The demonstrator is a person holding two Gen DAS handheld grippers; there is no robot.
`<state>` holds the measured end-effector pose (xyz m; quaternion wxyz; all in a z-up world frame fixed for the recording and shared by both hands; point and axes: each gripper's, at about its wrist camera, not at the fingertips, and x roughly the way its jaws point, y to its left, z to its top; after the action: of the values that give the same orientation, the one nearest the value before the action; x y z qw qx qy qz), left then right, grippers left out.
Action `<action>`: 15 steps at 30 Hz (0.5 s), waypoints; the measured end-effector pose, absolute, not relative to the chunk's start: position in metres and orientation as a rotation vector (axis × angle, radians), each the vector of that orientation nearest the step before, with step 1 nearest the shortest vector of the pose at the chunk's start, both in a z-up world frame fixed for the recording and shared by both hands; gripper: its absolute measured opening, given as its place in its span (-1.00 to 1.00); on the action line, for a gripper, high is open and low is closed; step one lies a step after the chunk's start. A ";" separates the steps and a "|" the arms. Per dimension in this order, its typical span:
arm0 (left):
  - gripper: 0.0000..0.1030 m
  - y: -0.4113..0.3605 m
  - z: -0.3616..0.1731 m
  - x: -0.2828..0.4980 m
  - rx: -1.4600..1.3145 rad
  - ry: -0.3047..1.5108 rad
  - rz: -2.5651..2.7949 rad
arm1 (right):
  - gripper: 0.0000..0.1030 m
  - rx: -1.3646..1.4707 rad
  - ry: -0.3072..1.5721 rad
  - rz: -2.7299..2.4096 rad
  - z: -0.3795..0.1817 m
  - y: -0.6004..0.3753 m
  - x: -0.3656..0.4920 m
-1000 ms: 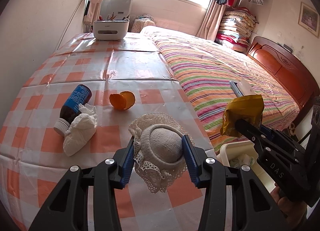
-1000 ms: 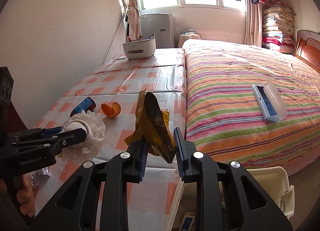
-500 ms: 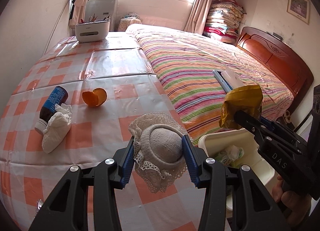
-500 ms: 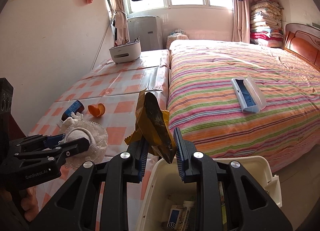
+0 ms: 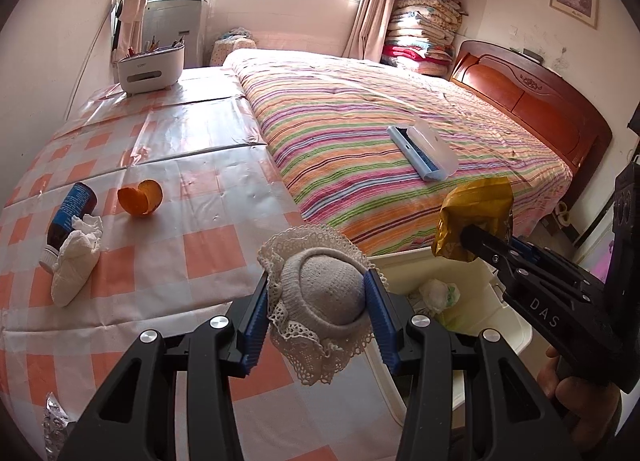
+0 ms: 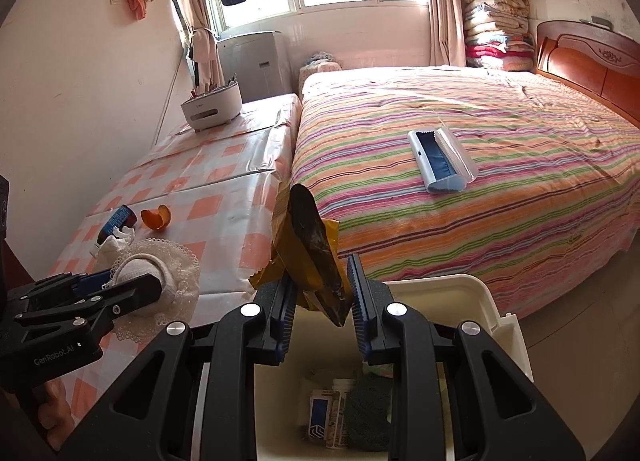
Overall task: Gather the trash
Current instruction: 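Open the right tool to drop the yellow wrapper into the bin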
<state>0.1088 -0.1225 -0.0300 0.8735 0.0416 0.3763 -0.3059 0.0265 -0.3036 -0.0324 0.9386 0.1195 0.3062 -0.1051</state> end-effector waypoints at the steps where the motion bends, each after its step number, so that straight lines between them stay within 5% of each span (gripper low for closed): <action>1: -0.14 -0.124 -0.030 0.107 0.091 0.784 -0.641 | -0.53 0.250 0.626 -0.221 -0.033 -0.306 0.025; 12: -0.14 -0.142 -0.027 0.091 0.118 0.762 -0.668 | -0.45 0.302 0.603 -0.266 -0.035 -0.322 0.011; 15: -0.14 -0.146 -0.028 0.089 0.127 0.765 -0.675 | -0.29 0.317 0.592 -0.274 -0.035 -0.324 0.007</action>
<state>0.0887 -0.1456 -0.0283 0.8709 0.0607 0.3657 -0.3227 0.0070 -0.3243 -0.0349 0.9350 0.1552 0.2894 -0.1342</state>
